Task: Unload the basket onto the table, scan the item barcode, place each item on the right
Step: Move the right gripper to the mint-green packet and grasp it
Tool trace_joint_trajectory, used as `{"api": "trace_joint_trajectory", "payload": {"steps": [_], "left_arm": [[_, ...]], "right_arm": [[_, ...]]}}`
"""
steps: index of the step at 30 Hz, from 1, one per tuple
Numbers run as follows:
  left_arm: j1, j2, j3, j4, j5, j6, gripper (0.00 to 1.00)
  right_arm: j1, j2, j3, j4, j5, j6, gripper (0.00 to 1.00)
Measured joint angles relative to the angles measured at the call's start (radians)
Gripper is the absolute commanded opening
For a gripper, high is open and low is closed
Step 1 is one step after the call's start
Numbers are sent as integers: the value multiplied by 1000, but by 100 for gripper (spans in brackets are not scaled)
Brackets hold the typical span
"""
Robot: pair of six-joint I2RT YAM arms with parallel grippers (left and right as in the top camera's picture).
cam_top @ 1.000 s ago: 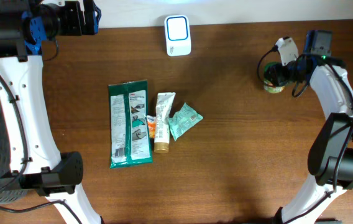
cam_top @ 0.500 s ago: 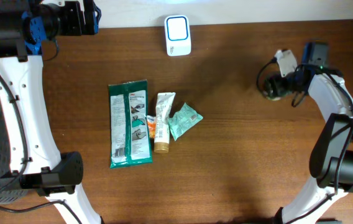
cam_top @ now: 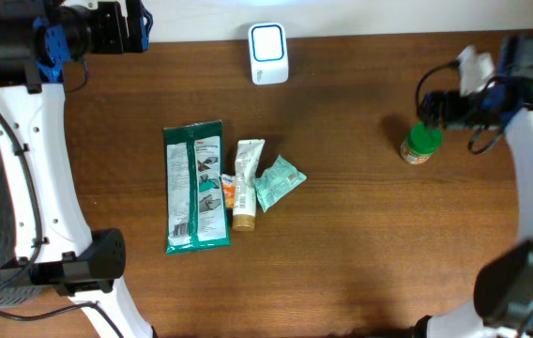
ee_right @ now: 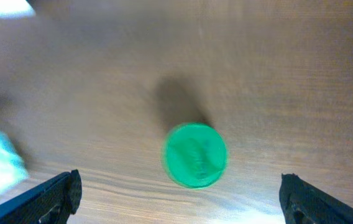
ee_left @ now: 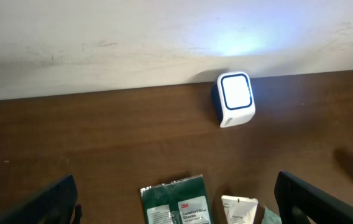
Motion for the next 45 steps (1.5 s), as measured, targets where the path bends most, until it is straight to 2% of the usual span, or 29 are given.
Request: {"api": "trace_joint_trajectory", "payload": {"steps": [3, 5, 7, 10, 14, 20, 22, 26, 31, 45], "left_arm": [[0, 0, 0, 0, 0, 0, 99], [0, 0, 0, 0, 0, 0, 99], [0, 0, 0, 0, 0, 0, 99], [0, 0, 0, 0, 0, 0, 99], [0, 0, 0, 0, 0, 0, 99], [0, 0, 0, 0, 0, 0, 99], [0, 0, 0, 0, 0, 0, 99], [0, 0, 0, 0, 0, 0, 99], [0, 0, 0, 0, 0, 0, 99], [0, 0, 0, 0, 0, 0, 99]], "right_arm": [[0, -66, 51, -35, -153, 104, 100], [7, -70, 52, -43, -243, 141, 84], [45, -48, 52, -68, -327, 158, 74], [143, -13, 52, -84, -350, 194, 60], [330, 64, 52, -79, -314, 313, 49], [576, 197, 52, 27, -211, 525, 13], [660, 267, 52, 87, -190, 604, 4], [764, 370, 52, 159, -176, 726, 4], [828, 436, 52, 159, -162, 798, 4], [835, 442, 32, -38, 12, 808, 5]]}}
